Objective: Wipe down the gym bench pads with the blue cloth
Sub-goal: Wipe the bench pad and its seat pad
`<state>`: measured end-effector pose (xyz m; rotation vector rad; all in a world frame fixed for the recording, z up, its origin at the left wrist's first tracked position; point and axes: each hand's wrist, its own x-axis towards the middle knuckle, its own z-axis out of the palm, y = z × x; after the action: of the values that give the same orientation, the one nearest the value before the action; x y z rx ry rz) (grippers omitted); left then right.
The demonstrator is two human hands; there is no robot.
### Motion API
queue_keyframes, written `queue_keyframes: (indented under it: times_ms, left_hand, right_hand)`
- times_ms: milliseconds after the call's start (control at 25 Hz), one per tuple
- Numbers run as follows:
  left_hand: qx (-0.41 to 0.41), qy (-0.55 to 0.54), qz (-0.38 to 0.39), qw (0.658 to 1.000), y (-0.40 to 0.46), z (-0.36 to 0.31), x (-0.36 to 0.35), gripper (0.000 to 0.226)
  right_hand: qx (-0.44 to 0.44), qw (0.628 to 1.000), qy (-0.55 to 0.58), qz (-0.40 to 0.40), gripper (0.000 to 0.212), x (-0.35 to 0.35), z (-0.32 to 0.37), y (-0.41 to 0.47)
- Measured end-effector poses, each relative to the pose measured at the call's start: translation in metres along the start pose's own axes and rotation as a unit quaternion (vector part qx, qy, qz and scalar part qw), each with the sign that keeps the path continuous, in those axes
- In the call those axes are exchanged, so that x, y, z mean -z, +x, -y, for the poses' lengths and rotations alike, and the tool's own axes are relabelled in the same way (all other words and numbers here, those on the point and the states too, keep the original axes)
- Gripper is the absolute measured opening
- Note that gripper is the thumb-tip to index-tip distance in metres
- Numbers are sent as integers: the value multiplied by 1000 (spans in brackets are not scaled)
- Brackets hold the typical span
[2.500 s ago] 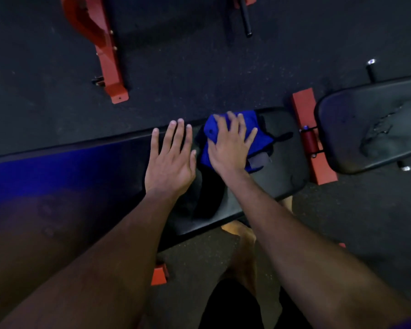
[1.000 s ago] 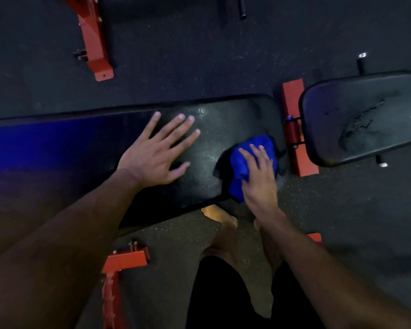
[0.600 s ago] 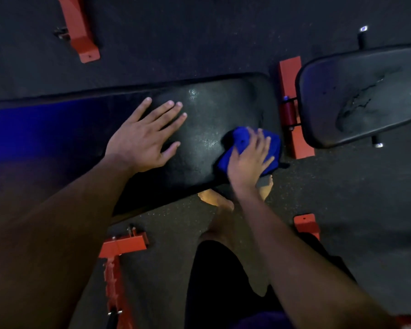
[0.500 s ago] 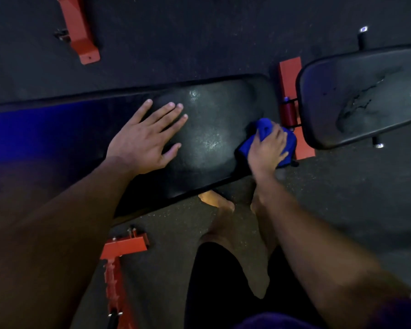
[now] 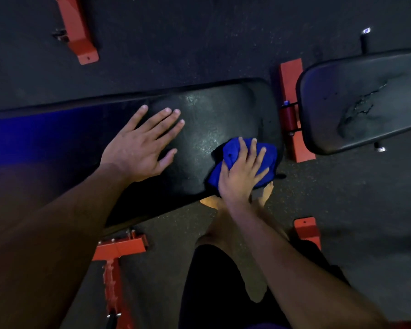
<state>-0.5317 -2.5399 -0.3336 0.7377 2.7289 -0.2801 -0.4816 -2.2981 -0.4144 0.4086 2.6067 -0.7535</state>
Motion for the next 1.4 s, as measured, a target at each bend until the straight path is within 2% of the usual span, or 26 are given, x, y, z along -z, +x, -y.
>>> queue_keyframes:
  times_ms: [80,120,200,320,400,440,560,640,720,800,880,1000,1160,1240,1400]
  left_hand:
    - [-1,0,-4,1000,0,-1,-3,68]
    - [2,-2,-7,1000,1,-1,-4,68]
    - [3,-12,-3,1000,1,1,-2,68]
    - [5,-7,1,1000,1,-1,2,68]
    - [4,-13,4,1000,2,-1,5,68]
    - [4,-17,4,1000,1,-1,5,68]
    - [3,-12,9,1000,0,-1,6,68]
    - [1,-15,3,1000,1,-1,5,68]
    - [0,-27,-8,1000,2,-2,2,68]
    - [1,-27,-9,1000,1,-1,0,68]
    - [3,-28,-16,999,1,-1,-1,68]
    - [8,-22,-12,1000,0,0,0,69]
    - [6,-30,-7,1000,2,1,1,68]
    - [12,-29,18,999,4,2,6,69]
    - [15,-23,69,997,7,-2,25,70]
  right_hand:
    - [50,999,-7,-7,69,9,-14,34]
    - [48,999,13,-14,67,13,-19,51]
    - [-19,997,65,-34,59,20,-28,81]
    - [-169,979,105,-38,55,35,-38,107]
    - [-196,976,94,-33,57,36,-30,92]
    - [-166,983,72,-26,61,31,-19,74]
    - [37,999,-13,-7,70,11,27,35]
    - [115,993,-16,3,66,12,49,69]
    - [140,990,1,8,60,21,51,125]
    - [123,992,26,12,53,32,36,175]
    - [65,995,72,7,46,41,5,204]
    - [-70,987,141,25,45,49,-52,172]
    - [-38,995,94,12,45,39,-77,106]
    - [-26,992,126,13,41,47,-78,113]
    - [0,984,174,-47,39,89,-82,146]
